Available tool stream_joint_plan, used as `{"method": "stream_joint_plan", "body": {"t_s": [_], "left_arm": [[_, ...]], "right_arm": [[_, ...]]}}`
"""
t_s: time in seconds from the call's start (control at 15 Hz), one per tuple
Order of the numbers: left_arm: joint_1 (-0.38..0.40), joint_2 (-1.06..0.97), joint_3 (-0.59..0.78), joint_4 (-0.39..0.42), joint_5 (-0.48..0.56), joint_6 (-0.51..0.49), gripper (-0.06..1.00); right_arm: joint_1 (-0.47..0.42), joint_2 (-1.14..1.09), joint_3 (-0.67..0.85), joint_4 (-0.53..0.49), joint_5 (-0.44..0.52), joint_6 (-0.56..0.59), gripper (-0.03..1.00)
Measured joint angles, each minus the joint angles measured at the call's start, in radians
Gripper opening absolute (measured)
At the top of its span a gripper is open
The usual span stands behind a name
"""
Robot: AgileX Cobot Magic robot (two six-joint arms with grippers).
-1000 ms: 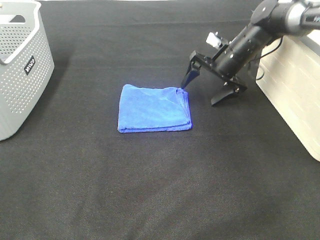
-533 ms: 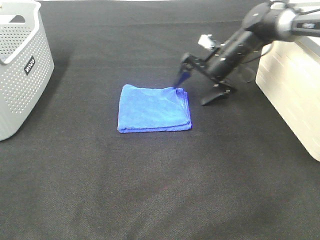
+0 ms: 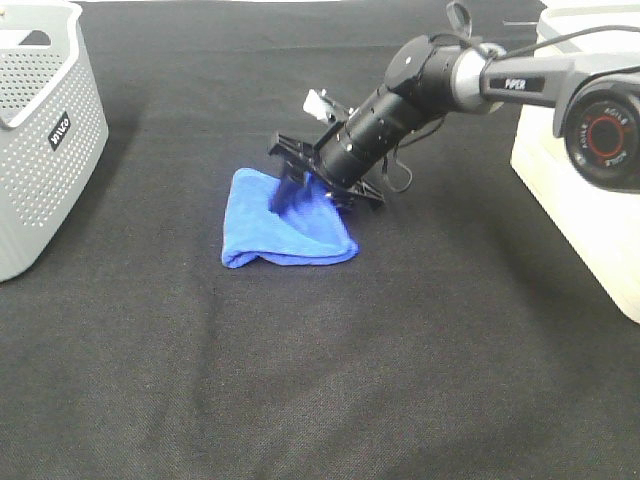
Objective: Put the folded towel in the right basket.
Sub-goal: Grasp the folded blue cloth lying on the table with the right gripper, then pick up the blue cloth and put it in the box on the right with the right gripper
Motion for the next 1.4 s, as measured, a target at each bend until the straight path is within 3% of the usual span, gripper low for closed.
{"method": "stream_joint_plan", "body": {"t_s": [0.07,0.13,0.4,0.67,0.8,1.0,1.13,1.2,1.4], "left_arm": [[0.0,0.0,0.0,0.0,0.0,0.0,0.99],[0.0,0.0,0.0,0.0,0.0,0.0,0.99],[0.0,0.0,0.0,0.0,0.0,0.0,0.99],[0.0,0.0,0.0,0.0,0.0,0.0,0.99],[0.0,0.0,0.0,0.0,0.0,0.0,0.99],[0.0,0.0,0.0,0.0,0.0,0.0,0.99],[0.0,0.0,0.0,0.0,0.0,0.0,0.99],[0.0,0.0,0.0,0.0,0.0,0.0,0.99],[0.0,0.0,0.0,0.0,0.0,0.001,0.99]], "right_arm": [[0.0,0.001,0.003,-0.006,0.005,0.0,0.21],[0.0,-0.003,0.003,-0.017,0.011,-0.005,0.15],[0.009,-0.086,0.029,-0.109,0.106,-0.023,0.15],[0.011,-0.312,0.03,-0.203,0.185,-0.024,0.15],[-0.037,-0.474,0.03,-0.239,0.214,-0.016,0.15],[-0.201,-0.668,0.03,-0.249,0.228,0.0,0.15],[-0.373,-0.783,0.03,-0.256,0.222,0.0,0.15],[-0.506,-0.85,0.03,-0.268,0.197,0.0,0.15],[-0.702,-0.874,0.03,-0.325,0.18,0.001,0.15]]}}
